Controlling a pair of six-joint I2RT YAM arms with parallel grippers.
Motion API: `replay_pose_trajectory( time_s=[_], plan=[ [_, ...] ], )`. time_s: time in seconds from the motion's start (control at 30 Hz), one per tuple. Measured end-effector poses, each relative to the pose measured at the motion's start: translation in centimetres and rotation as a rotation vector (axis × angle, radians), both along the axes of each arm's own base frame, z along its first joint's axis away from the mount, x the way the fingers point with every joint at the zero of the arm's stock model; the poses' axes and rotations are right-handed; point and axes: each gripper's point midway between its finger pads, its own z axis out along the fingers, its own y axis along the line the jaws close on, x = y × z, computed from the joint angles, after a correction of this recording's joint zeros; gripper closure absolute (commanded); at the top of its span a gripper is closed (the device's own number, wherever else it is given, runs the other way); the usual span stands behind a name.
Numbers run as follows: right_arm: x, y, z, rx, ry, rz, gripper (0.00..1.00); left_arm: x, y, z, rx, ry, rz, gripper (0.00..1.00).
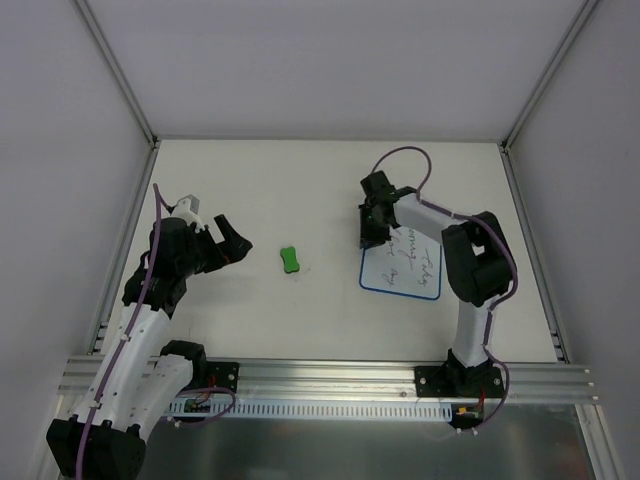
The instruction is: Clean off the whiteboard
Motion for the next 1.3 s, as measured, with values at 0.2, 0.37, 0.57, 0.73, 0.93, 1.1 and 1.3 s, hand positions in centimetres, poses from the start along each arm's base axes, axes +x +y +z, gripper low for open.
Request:
replay_pose_trajectory(
  time_s=[0.2,0.37,0.57,0.73,0.93,1.1,1.3],
  plan=[
    [-4.1,12.2,0.1,0.079,0.004,0.279,0.77,-0.1,-0.1,0.0,-0.002,0.002,-0.004,0.01],
    [-8.7,19.6,0.4,0.148,0.026,0.459,0.76,-0.3,-0.1,0.1,-0.004,-0.002,-0.006,0.01],
    [-8.2,19.6,2.2,0.151,-0.013,0.461,0.64,-0.5,-0.1,-0.2,-0.004,0.005,-0.006,0.01],
    [-3.7,12.7,7.4,0.157,-0.132,0.295,0.48,-0.3,-0.1,-1.0,0.001,0.040,-0.006,0.01],
    [0.0,1.0,9.6,0.122,-0.215,0.041,0.55,0.0,-0.2,-2.5,0.010,0.101,-0.007,0.01],
    [-1.9,-2.1,5.5,0.074,-0.109,0.015,0.57,0.1,-0.5,-3.6,0.019,0.148,-0.019,0.01],
    [-1.5,-2.1,3.7,0.088,-0.080,0.015,0.59,0.5,-1.3,-4.8,0.040,0.207,-0.043,0.01]
  ],
)
